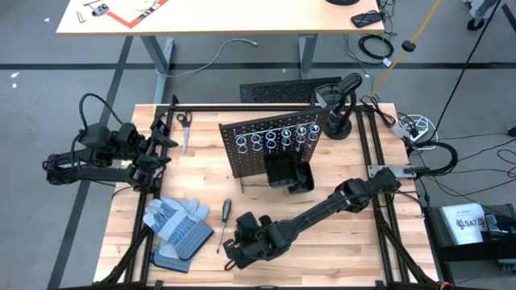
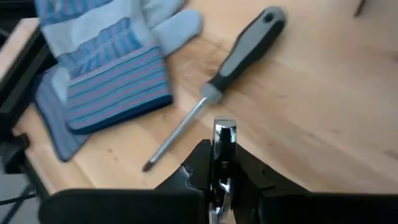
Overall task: Hang tools onto peg board
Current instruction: Remove the black pliers from the black pegboard
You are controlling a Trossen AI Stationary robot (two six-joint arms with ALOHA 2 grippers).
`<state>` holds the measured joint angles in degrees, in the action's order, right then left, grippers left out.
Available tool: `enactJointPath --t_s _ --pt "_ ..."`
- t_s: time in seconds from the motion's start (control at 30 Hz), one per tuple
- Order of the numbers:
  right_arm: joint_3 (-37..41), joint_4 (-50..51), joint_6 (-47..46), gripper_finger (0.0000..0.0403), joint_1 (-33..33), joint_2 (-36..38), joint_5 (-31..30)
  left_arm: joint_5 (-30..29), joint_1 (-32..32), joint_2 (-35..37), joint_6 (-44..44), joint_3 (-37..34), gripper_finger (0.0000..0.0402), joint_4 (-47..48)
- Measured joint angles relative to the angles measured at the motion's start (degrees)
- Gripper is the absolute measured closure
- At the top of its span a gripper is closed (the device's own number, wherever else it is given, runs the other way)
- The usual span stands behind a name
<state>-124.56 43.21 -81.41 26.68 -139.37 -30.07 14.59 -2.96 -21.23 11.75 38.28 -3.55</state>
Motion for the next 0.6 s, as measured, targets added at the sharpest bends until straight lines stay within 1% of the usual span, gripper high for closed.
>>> enactJointPath --t_s 0.1,0.23,0.37,0.47,0.6 --pt "0.1 -1.5 0.7 0.0362 -0.6 0.0 0.6 0.1 0.0 0.0 0.0 0.0 0.0181 0.0" --pt "0.1 -0.6 1.1 0.0366 -1.8 0.0 0.0 0.2 0.0 0.0 0.0 0.0 0.0181 0.0" --pt "0.1 -1.3 4.4 0.0359 -2.1 0.0 -1.0 0.2 0.0 0.0 0.0 0.0 0.0181 0.0" --pt "0.1 -2.1 7.0 0.0331 -2.2 0.0 -0.7 0.2 0.0 0.0 0.0 0.0 0.0181 0.0" --pt "0.1 -2.9 9.7 0.0272 -2.3 0.0 -0.8 0.2 0.0 0.0 0.0 0.0 0.0181 0.0"
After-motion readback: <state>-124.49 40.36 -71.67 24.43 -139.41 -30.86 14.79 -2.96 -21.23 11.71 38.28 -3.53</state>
